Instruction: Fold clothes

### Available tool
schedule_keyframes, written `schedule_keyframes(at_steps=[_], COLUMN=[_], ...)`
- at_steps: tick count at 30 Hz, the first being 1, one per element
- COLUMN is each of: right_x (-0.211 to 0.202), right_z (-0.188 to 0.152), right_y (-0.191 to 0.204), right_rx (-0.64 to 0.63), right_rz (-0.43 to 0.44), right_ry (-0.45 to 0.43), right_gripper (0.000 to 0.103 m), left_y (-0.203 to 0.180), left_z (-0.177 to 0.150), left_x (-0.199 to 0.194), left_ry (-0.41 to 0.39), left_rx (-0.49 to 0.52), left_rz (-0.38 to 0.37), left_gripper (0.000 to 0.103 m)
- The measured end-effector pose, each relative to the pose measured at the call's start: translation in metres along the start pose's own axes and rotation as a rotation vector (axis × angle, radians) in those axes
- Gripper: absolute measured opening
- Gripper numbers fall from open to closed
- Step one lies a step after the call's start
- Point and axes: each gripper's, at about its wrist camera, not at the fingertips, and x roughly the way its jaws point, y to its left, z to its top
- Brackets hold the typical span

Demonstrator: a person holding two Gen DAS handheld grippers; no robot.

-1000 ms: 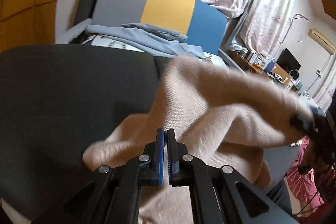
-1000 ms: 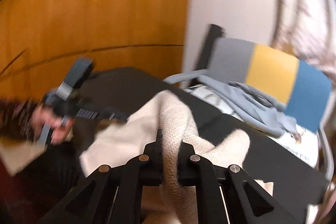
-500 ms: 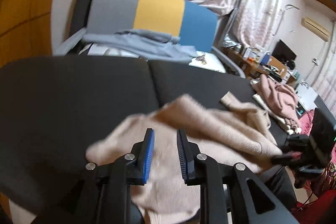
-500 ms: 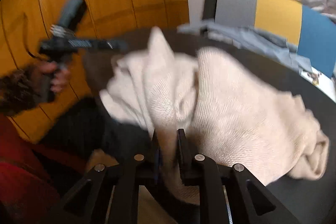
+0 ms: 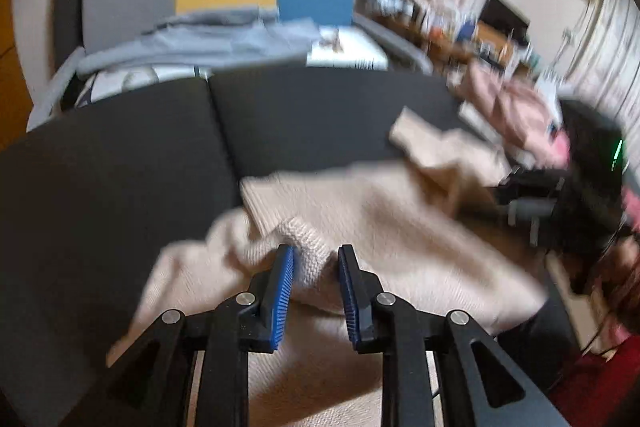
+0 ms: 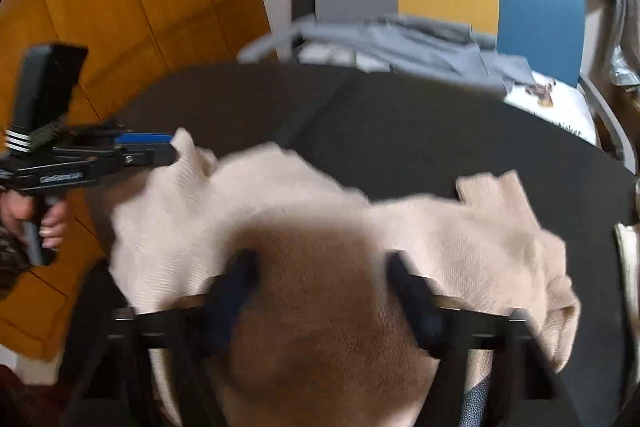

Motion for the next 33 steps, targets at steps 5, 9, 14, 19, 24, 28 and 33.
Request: schedule_keyframes(at_steps=[5, 9, 14, 19, 24, 28, 33], right_x=[-0.042, -0.083, -0.071, -0.036, -0.077, -0.106, -0.097], right_z=[0.002, -0.005, -0.034, -0.072, -0.069, -0.055, -0.033], right_y=[-0.032, -0.074, -0.112, -0.128, -0.114, -0.089, -0.048], right_rx=[0.093, 0.205, 0.356, 0.521, 0.505, 0.397, 0.322], right_rz=[-0.078, -0.157, -0.232, -0.185, -0.240, -0.220, -0.090], right_ry=[-0.140, -0.266, -0.222, -0.107, -0.258, -0.321, -0.283], right_gripper=[0.008, 0.008, 0.008, 0.032, 0.068, 0.068, 0.071], left_y=[-0.005, -0.005, -0.025, -0.044, -0.027, 0.002, 0.024], left_z=[-0.023, -0.029, -0.036, -0.055, -0.060, -0.051, -0.028], left_x=[0.000, -0.027, -0.039, -0.025, -0.036, -0.047, -0.035], left_ry=[-0.013, -0.086, -0.124, -0.085, -0.141, -0.199, -0.164], left_rx=[-0.023, -0.098, -0.131, -0.141, -0.231, -0.320, -0.306], left_rz=[0.018, -0.048, -0.120, -0.144, -0.097, -0.008, 0.022], left_gripper=[0.008, 0.007, 0.001, 0.002, 0.015, 0.021, 0.022])
